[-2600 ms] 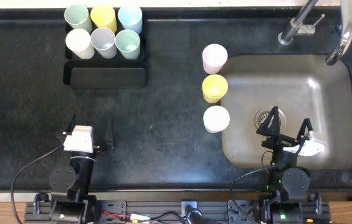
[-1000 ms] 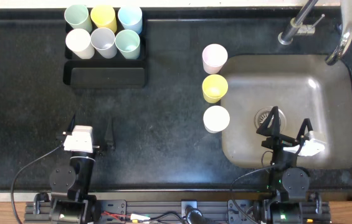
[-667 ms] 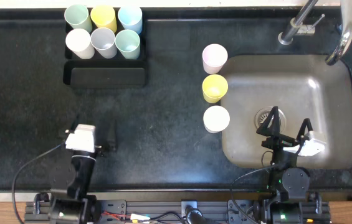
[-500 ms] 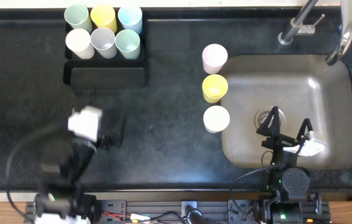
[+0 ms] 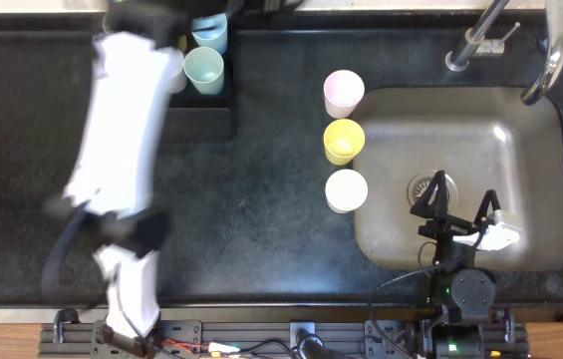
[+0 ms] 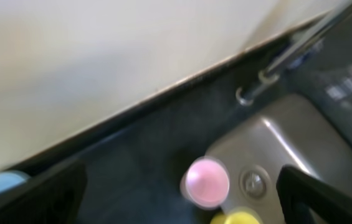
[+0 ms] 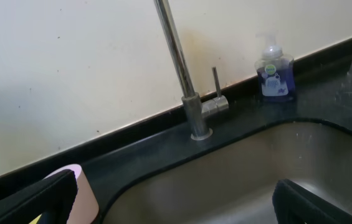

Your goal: Store Cups

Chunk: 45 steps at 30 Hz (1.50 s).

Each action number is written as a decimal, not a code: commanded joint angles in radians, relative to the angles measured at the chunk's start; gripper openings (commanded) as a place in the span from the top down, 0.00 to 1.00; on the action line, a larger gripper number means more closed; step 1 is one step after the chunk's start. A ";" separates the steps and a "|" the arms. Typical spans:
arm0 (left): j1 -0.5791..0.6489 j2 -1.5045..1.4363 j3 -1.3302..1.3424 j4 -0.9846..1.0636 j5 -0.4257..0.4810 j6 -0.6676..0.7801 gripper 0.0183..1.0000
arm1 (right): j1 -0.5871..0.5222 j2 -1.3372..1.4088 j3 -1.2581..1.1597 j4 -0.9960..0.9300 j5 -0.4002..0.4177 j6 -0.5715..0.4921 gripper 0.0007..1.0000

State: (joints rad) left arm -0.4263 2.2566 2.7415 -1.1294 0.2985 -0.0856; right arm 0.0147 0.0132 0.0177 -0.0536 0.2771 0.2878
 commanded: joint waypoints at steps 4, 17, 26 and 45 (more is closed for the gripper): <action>-0.107 0.259 0.295 -0.167 -0.233 -0.306 0.00 | -0.002 -0.008 -0.013 0.003 0.005 0.000 0.00; -0.095 0.377 0.268 -0.298 -0.229 -0.552 0.00 | -0.002 -0.008 -0.013 0.003 0.005 0.000 0.00; -0.120 0.445 0.242 -0.299 -0.192 -0.556 0.00 | -0.002 -0.008 -0.013 0.003 0.005 0.000 0.00; -0.132 0.502 0.242 -0.384 -0.135 -0.552 0.00 | -0.002 -0.008 -0.013 0.003 0.005 0.000 0.00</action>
State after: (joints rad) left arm -0.5495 2.7354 2.9829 -1.5085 0.1509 -0.6270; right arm 0.0147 0.0128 0.0177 -0.0536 0.2771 0.2874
